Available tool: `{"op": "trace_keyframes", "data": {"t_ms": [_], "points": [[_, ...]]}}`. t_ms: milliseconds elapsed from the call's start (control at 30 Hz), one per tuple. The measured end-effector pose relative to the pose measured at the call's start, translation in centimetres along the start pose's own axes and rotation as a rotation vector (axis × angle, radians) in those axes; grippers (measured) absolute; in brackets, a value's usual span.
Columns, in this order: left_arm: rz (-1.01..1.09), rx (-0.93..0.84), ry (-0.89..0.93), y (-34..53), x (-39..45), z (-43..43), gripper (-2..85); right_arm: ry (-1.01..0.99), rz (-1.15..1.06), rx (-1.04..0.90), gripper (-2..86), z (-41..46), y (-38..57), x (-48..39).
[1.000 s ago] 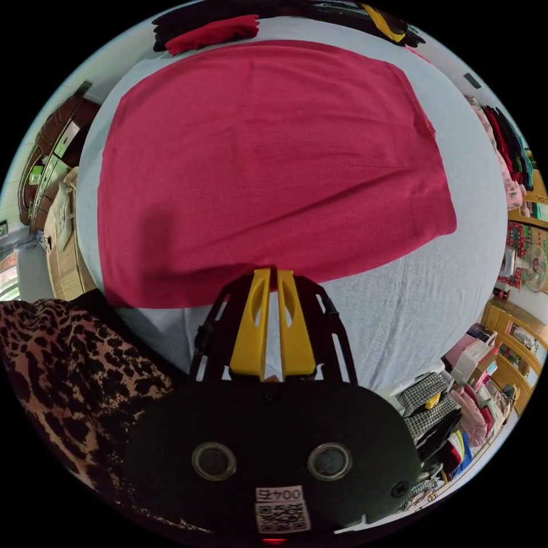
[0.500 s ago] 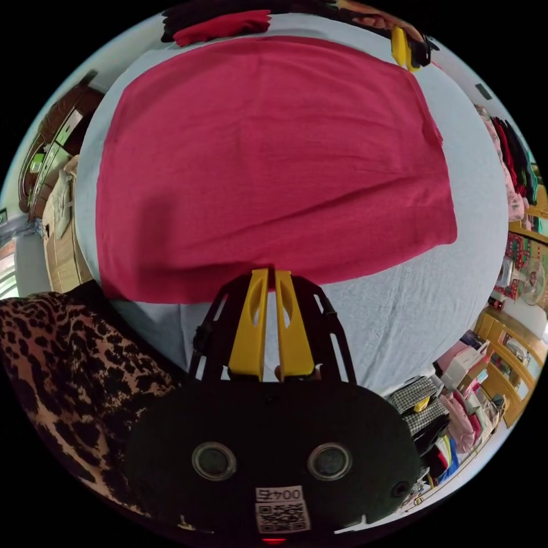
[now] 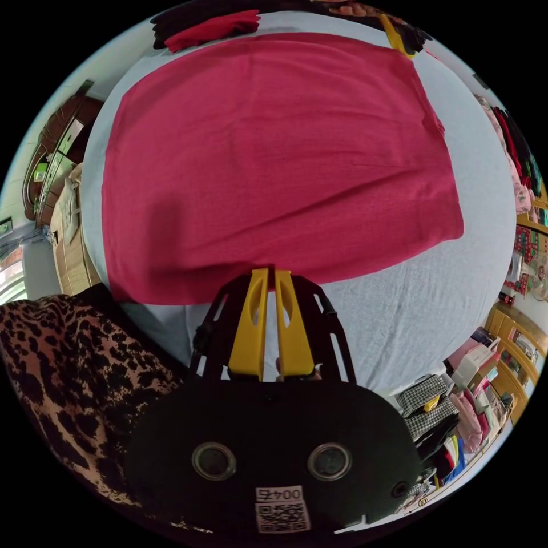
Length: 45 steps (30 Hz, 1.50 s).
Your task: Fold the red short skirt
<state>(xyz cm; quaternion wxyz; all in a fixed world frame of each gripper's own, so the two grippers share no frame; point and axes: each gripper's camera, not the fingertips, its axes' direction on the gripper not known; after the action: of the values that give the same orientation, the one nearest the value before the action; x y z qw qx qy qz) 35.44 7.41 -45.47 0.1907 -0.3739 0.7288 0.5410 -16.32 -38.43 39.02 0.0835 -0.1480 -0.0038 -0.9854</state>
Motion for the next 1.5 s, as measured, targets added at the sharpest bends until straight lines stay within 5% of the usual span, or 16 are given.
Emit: {"op": "trace_keyframes", "data": {"t_ms": [167,333,733,1100,1367,1500], "points": [[0.31,0.149,0.009,4.4,4.0,-4.5,2.0,-0.015,0.012,0.004,0.6,-0.2,-0.1,0.4],[0.495,-0.071,-0.23,5.8,5.3,-0.3,2.0,-0.067,0.007,0.023,0.3,-0.5,0.2,1.4],[0.276,-0.105,0.126,1.7,0.0,-0.3,3.2,-0.075,0.02,-0.007,0.3,-1.3,-0.8,1.9],[0.099,-0.126,0.187,0.3,-1.9,1.5,5.9,-0.045,0.0,-0.036,0.4,-2.4,-1.7,2.0],[0.09,-0.101,-0.012,-0.7,-0.4,2.9,8.2,-0.076,0.001,-0.025,0.2,-3.5,-1.9,3.4],[0.042,-0.124,0.04,-0.2,-0.4,5.1,6.0,-0.107,0.001,-0.021,0.2,-4.0,-1.9,4.4]]}}
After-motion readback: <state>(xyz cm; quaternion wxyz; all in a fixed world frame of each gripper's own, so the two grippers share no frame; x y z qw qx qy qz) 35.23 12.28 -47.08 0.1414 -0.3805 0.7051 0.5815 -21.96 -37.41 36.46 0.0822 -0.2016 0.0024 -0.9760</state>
